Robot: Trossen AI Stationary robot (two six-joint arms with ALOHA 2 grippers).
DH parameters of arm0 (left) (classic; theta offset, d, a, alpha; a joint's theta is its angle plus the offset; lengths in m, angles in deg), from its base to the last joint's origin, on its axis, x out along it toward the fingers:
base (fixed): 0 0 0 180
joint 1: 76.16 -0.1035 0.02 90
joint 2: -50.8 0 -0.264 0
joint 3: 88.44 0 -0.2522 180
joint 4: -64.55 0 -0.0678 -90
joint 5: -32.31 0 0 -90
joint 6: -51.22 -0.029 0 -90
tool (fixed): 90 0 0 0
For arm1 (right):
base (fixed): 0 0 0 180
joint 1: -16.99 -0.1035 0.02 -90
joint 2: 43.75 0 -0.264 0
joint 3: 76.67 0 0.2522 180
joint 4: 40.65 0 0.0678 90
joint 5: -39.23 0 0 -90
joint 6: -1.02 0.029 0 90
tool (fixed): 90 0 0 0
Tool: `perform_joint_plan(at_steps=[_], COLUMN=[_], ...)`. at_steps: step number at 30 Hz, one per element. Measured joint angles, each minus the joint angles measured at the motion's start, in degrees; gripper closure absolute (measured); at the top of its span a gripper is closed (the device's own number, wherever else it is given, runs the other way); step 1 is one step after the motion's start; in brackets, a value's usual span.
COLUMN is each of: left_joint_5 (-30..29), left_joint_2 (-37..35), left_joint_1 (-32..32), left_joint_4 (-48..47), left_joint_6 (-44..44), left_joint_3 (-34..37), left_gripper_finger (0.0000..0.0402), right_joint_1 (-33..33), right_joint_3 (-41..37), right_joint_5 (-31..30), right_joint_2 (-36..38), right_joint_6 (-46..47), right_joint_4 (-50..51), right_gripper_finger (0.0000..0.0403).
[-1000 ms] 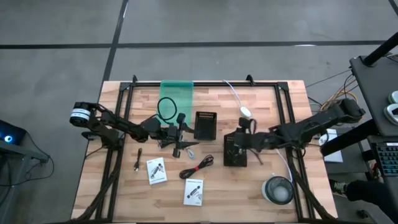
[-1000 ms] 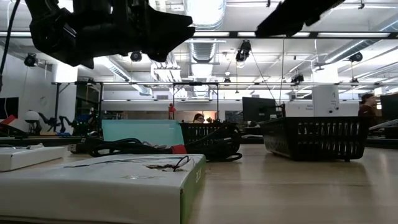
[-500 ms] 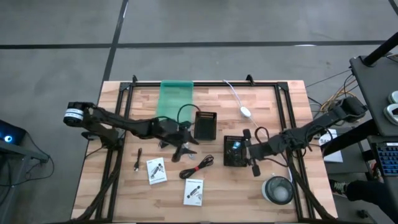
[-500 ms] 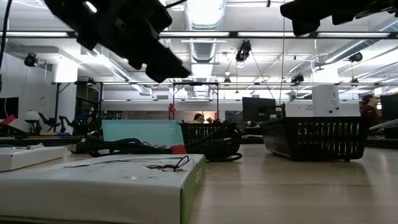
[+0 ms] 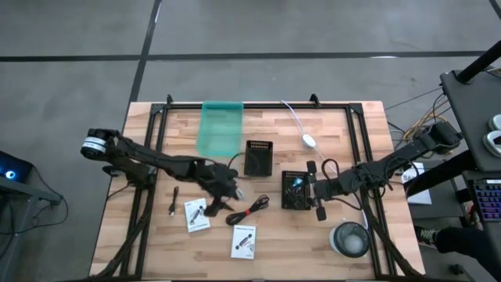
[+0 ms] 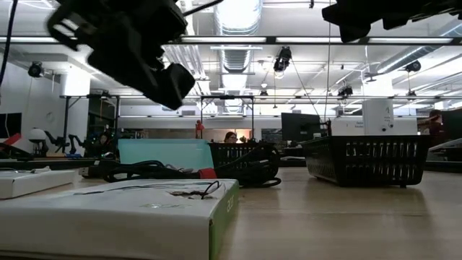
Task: Pick and place items into bin
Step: Put the bottom right black USB cable into the green bin
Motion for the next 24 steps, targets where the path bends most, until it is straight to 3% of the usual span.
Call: perform_joint_plan(at_steps=[5, 11, 17, 24], left_joint_5=[0.1, 2.4, -1.3, -0.9], left_joint_2=[1.8, 4.8, 7.3, 9.7], left_joint_1=[3.1, 4.3, 4.2, 4.3], left_joint_4=[0.3, -0.1, 0.3, 0.2], left_joint_6=[-0.2, 5.5, 10.6, 14.4], left_joint_3=[-0.4, -0.7, -0.9, -1.0], left_gripper_finger=[0.0218, 0.0218, 0.0218, 0.0218], right_joint_1=[0.0, 0.0, 0.0, 0.0], right_joint_3=[0.0, 0.0, 0.0, 0.0], right_joint_5=[0.0, 0.0, 0.0, 0.0], right_joint_2=[0.0, 0.0, 0.0, 0.0], right_joint_6=[1.4, 3.0, 3.0, 2.8], right_joint_4=[0.0, 0.4, 0.9, 1.8], right_gripper_finger=[0.0264, 0.0264, 0.0264, 0.0264])
